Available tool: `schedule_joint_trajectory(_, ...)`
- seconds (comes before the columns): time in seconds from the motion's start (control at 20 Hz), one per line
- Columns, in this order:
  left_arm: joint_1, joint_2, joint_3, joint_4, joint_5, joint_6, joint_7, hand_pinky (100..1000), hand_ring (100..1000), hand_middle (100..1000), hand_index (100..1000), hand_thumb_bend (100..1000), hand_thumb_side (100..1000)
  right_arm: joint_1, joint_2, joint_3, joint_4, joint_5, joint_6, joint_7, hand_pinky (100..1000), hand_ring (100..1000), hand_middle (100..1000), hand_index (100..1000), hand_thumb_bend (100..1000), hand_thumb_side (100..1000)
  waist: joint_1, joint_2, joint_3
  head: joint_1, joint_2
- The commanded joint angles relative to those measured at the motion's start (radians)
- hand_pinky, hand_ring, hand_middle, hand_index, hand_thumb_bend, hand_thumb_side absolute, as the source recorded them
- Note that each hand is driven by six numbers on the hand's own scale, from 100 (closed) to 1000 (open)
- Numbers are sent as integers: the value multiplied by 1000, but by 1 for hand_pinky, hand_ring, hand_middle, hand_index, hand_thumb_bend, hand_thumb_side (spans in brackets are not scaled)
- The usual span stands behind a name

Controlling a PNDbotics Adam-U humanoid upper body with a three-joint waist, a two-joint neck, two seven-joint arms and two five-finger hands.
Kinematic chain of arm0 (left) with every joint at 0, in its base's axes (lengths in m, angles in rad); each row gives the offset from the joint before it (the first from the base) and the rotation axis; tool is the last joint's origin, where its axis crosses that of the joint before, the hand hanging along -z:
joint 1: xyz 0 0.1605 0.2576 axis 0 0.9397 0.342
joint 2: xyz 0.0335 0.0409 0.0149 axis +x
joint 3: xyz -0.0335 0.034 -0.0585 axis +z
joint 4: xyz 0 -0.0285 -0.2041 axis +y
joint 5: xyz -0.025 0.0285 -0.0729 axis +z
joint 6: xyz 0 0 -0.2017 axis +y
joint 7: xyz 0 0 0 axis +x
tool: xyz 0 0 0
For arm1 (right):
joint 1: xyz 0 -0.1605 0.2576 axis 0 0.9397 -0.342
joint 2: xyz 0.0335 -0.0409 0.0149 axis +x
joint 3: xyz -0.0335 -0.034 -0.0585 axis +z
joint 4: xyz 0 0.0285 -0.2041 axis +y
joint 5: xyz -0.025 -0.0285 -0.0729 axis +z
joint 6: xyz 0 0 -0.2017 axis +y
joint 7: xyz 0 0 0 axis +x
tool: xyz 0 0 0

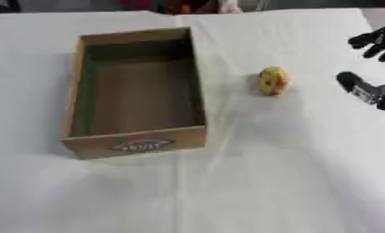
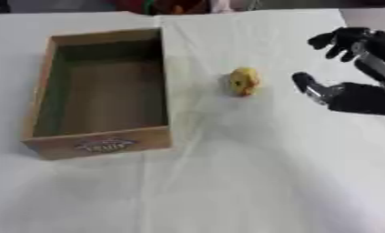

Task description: Pick up objects on the table and place them in the box.

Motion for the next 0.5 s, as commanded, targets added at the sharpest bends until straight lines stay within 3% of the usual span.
schedule_joint_trajectory(0.05, -3, 21, -3, -19, 8, 0, -5, 413, 398, 489, 690, 100, 854, -27, -56, 2, -15, -30, 9, 47, 717, 760, 748, 909, 620, 509, -2, -21, 2, -5, -8)
schedule_joint_trajectory(0.15, -3, 21, -5, -19, 10, -2, -4, 413, 398, 488, 690, 100, 855, -44, -70, 8, -15, -36, 36, 67, 733, 770, 756, 911, 704, 511, -3, -21, 4, -7, -7)
schedule_joint_trajectory(0.25, -3, 21, -7, -19, 12, -2, -5, 413, 398, 488, 689, 100, 855, -67, -83, 22, -15, -32, 64, 82, 744, 778, 759, 910, 730, 519, -4, -20, 6, -9, -6)
schedule_joint_trajectory(0.5, -2, 20, -11, -19, 18, -3, -5, 412, 397, 487, 687, 100, 853, -132, -87, 61, 18, -75, 124, 125, 761, 780, 766, 914, 721, 484, -8, -19, 14, -15, -4)
